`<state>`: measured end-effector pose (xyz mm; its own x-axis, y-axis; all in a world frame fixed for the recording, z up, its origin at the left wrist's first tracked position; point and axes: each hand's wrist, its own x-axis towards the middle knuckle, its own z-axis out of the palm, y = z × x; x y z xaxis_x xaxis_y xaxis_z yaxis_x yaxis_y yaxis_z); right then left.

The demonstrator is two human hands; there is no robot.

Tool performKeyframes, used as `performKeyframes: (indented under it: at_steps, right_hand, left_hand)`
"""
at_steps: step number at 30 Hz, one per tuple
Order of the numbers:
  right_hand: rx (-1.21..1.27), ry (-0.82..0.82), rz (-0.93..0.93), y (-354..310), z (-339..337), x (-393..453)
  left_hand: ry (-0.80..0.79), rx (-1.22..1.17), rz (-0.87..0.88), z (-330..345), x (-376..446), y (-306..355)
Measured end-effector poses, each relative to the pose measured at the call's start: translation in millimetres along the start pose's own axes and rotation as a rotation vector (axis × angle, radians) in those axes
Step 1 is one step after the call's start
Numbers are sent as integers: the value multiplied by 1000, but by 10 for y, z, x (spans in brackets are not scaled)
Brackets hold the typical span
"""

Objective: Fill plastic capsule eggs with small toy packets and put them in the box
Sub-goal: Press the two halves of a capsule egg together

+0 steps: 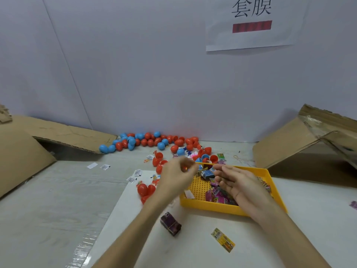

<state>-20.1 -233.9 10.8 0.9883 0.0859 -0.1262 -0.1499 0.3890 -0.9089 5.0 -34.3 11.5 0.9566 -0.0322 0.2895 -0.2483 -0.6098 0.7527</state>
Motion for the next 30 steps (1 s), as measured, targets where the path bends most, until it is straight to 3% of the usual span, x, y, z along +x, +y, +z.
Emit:
performKeyframes:
  at_steps: [2, 5, 8, 10, 18, 25, 30]
  right_hand:
    - [4, 4, 10, 2, -1, 13]
    - [-2, 7, 22, 13, 0, 34]
    - [-21, 7, 28, 19, -4, 43]
    - [-29, 8, 26, 29, -15, 52]
    - [-75, 6, 9, 65, -26, 90]
    - [-82, 19, 9, 55, 3, 77]
    - [-82, 22, 2, 38, 48, 23]
  left_hand:
    - [94, -30, -74, -181, 343, -115]
    - [158, 285, -122, -537, 869, -490]
    - [70, 656, -207, -808, 1206, -984]
    - [1, 738, -208, -874, 1320, -1234]
    - [-81, 796, -134, -787, 1508, -1478]
    - [25, 689, -45, -684, 1382, -1284]
    - [158, 400, -121, -616, 955, -1061]
